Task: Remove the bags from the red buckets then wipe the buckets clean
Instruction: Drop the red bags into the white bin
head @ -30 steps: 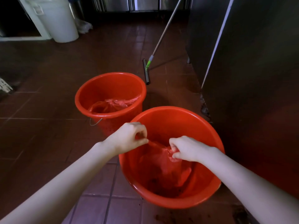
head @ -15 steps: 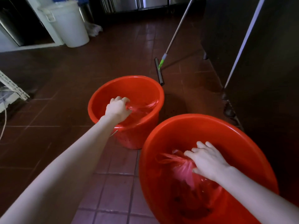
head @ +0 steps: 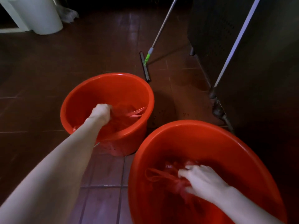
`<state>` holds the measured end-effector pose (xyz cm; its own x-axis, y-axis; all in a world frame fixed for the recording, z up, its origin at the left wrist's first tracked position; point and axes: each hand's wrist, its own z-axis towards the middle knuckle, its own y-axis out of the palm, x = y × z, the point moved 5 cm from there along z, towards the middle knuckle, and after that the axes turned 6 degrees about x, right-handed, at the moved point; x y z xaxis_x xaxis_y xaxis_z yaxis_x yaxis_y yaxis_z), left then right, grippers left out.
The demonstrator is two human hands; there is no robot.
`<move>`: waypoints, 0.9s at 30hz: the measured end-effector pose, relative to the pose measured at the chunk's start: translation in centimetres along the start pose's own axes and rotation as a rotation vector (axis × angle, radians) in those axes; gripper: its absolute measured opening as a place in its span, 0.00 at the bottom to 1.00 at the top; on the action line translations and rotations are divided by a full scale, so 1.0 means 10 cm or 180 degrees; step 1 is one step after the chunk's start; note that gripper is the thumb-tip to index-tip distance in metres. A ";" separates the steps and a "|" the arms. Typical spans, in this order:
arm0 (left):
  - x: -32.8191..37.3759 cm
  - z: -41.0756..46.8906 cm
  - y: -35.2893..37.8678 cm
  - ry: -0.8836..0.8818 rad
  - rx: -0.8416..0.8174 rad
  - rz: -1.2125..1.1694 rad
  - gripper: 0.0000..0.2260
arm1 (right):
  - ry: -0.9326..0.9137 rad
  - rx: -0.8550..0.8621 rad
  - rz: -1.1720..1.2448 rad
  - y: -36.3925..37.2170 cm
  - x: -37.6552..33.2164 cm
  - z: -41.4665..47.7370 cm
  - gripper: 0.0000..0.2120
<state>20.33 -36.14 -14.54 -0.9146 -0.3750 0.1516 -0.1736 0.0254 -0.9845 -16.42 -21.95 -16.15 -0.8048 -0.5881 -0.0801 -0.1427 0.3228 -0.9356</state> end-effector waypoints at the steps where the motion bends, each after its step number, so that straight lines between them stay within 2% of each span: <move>1: -0.02 -0.02 -0.10 -0.0030 0.0169 -0.0089 0.11 | -0.0022 -0.0041 0.0050 0.02 -0.03 0.00 0.15; 6: 0.05 -0.24 -0.79 0.0087 0.0751 -0.0313 0.11 | 0.0120 -0.0056 0.0490 -0.29 -0.01 -0.12 0.09; 11: 0.35 -0.51 -1.99 0.0402 0.1049 -0.0234 0.11 | 0.0321 0.0094 0.1051 -1.16 -0.02 -0.49 0.09; 19: 0.63 -1.19 -3.90 0.0539 0.0796 -0.0262 0.09 | 0.0532 0.0572 0.1153 -3.26 -0.21 -1.26 0.05; 27: 0.57 -1.86 -5.97 0.0657 0.0756 -0.0756 0.09 | 0.0570 0.1207 0.1224 -5.74 -0.74 -1.76 0.03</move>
<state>18.69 -22.52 46.69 -0.9176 -0.1497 0.3683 -0.3219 -0.2639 -0.9093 -12.41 -23.05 44.19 -0.8478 -0.3353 -0.4109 0.3703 0.1805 -0.9112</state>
